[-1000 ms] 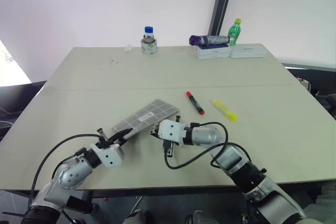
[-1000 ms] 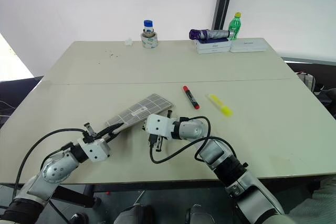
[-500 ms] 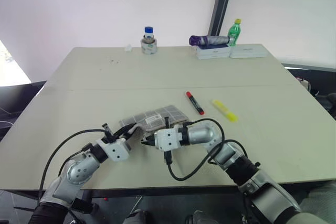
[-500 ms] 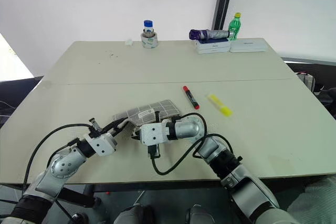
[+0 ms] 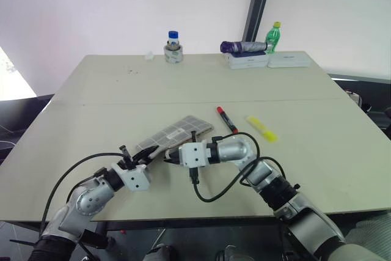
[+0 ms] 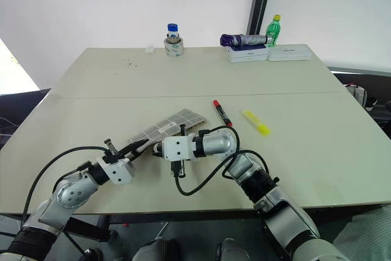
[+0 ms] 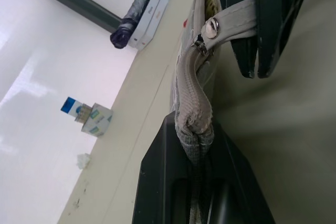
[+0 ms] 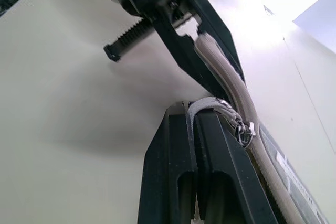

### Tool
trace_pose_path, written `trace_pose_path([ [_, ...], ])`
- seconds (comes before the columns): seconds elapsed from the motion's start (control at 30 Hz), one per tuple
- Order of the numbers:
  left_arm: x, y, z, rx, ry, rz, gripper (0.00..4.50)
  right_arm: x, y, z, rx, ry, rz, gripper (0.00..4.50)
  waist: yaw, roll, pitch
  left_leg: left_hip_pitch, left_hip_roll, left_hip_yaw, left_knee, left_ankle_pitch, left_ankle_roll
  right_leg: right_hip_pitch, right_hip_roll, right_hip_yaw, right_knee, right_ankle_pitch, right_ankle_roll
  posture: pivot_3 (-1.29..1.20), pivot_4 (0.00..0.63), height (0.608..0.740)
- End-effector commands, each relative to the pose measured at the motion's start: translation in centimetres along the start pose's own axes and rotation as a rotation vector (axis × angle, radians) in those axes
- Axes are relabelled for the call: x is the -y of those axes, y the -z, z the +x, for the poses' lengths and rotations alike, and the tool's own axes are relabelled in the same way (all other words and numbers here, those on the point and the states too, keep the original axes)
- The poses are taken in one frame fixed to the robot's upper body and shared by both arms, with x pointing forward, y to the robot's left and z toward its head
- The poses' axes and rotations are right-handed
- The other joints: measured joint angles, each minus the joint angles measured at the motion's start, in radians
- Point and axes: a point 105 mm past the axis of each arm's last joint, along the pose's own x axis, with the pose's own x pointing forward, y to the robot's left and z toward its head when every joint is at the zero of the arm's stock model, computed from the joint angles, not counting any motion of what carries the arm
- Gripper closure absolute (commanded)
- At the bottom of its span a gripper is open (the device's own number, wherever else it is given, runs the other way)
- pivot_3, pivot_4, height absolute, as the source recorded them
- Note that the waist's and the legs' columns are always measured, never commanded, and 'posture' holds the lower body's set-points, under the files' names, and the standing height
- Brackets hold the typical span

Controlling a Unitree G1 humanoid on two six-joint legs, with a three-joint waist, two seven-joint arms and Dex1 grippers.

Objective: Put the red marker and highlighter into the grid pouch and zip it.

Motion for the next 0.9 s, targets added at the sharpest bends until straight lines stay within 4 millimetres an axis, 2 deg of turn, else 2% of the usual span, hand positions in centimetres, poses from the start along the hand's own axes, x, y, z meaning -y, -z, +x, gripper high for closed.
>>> trace_pose_path([
  [0.03, -0.8, -0.5, 0.4, 0.018, -0.032, 0.003, 4.50, 1.1, -1.5, 0.1, 0.046, 0.048, -0.035, 4.43, 0.000, 0.000, 0.000, 0.000, 0.000, 0.000, 0.000, 0.000, 0.000, 0.000, 0.000, 0.000, 0.000, 0.000, 0.000, 0.00, 0.150, 0.740],
  [0.07, -0.9, -0.4, 0.3, 0.015, -0.033, 0.003, 4.50, 1.4, -1.5, -0.3, 0.061, 0.056, 0.001, 4.43, 0.000, 0.000, 0.000, 0.000, 0.000, 0.000, 0.000, 0.000, 0.000, 0.000, 0.000, 0.000, 0.000, 0.000, 0.000, 0.00, 0.150, 0.740],
  [0.1, -0.9, -0.3, 0.2, 0.012, -0.034, 0.004, 4.50, 1.5, -1.6, -0.7, 0.079, 0.053, 0.032, 3.90, 0.000, 0.000, 0.000, 0.000, 0.000, 0.000, 0.000, 0.000, 0.000, 0.000, 0.000, 0.000, 0.000, 0.000, 0.000, 0.00, 0.150, 0.740],
  [0.17, -1.1, -0.3, 0.1, 0.011, -0.042, 0.000, 4.50, 1.6, -1.4, -1.4, 0.073, 0.062, 0.041, 3.12, 0.001, 0.000, 0.000, 0.000, 0.000, 0.000, 0.000, 0.000, 0.000, 0.000, 0.000, 0.000, 0.000, 0.000, 0.000, 0.00, 0.150, 0.740],
  [0.3, -1.9, -0.7, 0.1, 0.035, -0.093, -0.048, 4.50, 1.7, -1.4, -2.6, 0.102, 0.099, 0.100, 1.10, 0.002, 0.000, 0.000, 0.000, 0.000, 0.000, 0.000, 0.000, 0.000, 0.000, 0.000, 0.000, 0.000, 0.000, 0.000, 0.00, 0.150, 0.740],
  [0.37, -2.3, -0.7, 0.0, 0.033, -0.111, -0.064, 4.50, 1.8, -1.6, -3.4, 0.136, 0.126, 0.158, 1.10, 0.001, 0.000, 0.000, 0.000, 0.000, 0.000, 0.000, 0.000, 0.000, 0.000, 0.000, 0.000, 0.000, 0.000, 0.000, 0.00, 0.150, 0.740],
  [0.5, -3.0, 0.0, -0.6, 0.009, -0.124, -0.053, 4.50, 2.2, 1.7, -8.8, 0.017, 0.197, 0.252, 1.10, 0.008, 0.000, 0.000, 0.000, 0.000, -0.001, 0.001, -0.001, 0.002, 0.001, -0.001, 0.000, 0.000, 0.000, 0.000, 0.00, 0.150, 0.740],
  [0.67, -3.4, 0.4, -1.1, -0.007, -0.127, -0.020, 4.50, 3.0, 3.1, -11.4, -0.037, 0.302, 0.286, 1.10, -0.004, -0.001, 0.000, 0.001, 0.000, -0.001, 0.001, -0.004, 0.006, 0.001, -0.001, 0.000, 0.000, 0.000, 0.000, 0.00, 0.150, 0.740],
  [0.77, -3.5, 0.7, -1.2, -0.013, -0.080, 0.088, 4.50, 3.4, 3.0, -11.6, -0.038, 0.342, 0.268, 1.10, -0.005, 0.000, 0.000, 0.001, 0.000, -0.001, -0.001, -0.003, 0.004, 0.000, 0.001, 0.000, 0.000, 0.000, 0.000, 0.00, 0.150, 0.740],
  [0.9, -5.2, 1.7, -1.6, -0.049, -0.087, 0.224, 4.50, 3.6, 2.3, -10.5, 0.009, 0.367, 0.285, 1.10, 0.000, 0.000, 0.000, 0.001, 0.001, -0.001, -0.001, -0.002, 0.003, -0.001, 0.002, 0.000, 0.000, 0.000, 0.000, 0.00, 0.150, 0.740],
])
